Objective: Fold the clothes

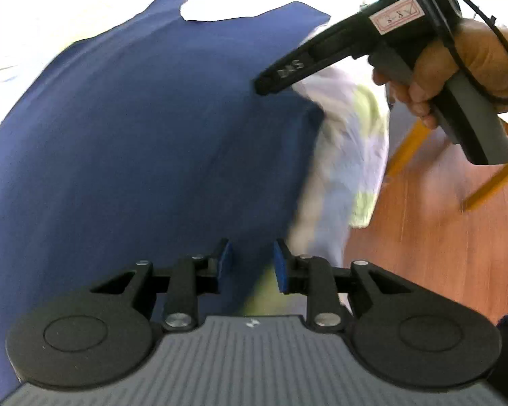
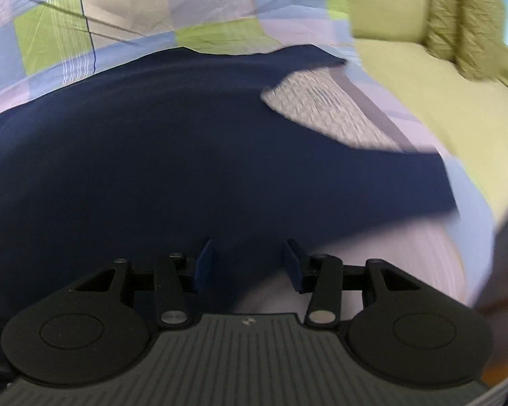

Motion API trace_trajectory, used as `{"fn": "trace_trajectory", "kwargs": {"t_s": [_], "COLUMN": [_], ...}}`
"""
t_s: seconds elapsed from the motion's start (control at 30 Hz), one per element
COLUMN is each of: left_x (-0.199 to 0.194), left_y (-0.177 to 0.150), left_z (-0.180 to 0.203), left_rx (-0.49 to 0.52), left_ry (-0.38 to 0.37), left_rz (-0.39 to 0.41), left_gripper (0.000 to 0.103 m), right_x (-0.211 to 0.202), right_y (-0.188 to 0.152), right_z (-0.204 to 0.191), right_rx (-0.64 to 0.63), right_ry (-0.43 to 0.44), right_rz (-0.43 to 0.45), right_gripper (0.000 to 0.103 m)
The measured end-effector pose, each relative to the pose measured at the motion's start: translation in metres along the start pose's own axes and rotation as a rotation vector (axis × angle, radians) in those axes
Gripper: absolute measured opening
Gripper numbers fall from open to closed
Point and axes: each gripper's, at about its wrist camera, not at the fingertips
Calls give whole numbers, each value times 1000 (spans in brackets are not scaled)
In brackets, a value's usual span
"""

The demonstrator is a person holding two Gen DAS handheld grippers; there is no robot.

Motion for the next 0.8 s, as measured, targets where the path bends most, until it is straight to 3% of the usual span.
{"fn": "trace_trajectory", "kwargs": {"t_s": [0.1,0.2,0.3,0.33,0.4,0.47,0.53,0.63,0.73,0.8], "left_x": [-45,-74,-72,-62,-60,-68,-79,-100,-123,-133], "left_y": [-26,-48,-74,-92,-123,-132,-140,-142,-124,-104], "left_z": [-30,-79,-107,-118,-121,-122,-128,-150,-184,-206], "left_rx": [-70,-166,-198,-206,-143,-80,-26,81,227,267], "left_ry": [104,209,217,188,128,81,13,-73,-98,-87], "left_rz": [32,27,-35,-108,-141,-155,-181,-182,-175,-171], "left_gripper": [37,37,38,38,38,39,41,43,43,45], "right_x": [-55,-91,-107,-108,-107,-112,-129,-157,-184,-205], "right_y": [-14,-27,-51,-60,-81,-104,-120,-131,-122,-106], "right_z": [-29,-82,-148,-167,-205,-238,-254,-279,-296,-312], "right_rx": [50,36,35,30,16,2,32,202,405,614], "right_ry": [66,181,288,295,298,237,160,19,-156,-294], "right_rz": [94,112,111,97,55,-32,-35,-156,-154,-120], "right_gripper": [42,42,42,42,42,42,44,43,50,60]}}
Point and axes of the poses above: each gripper's, at about its wrist camera, not at the fingertips, and x roughly the way its jaws point, z to its right, y to its top, and after that the axes turned 11 degrees about -y, right-handed
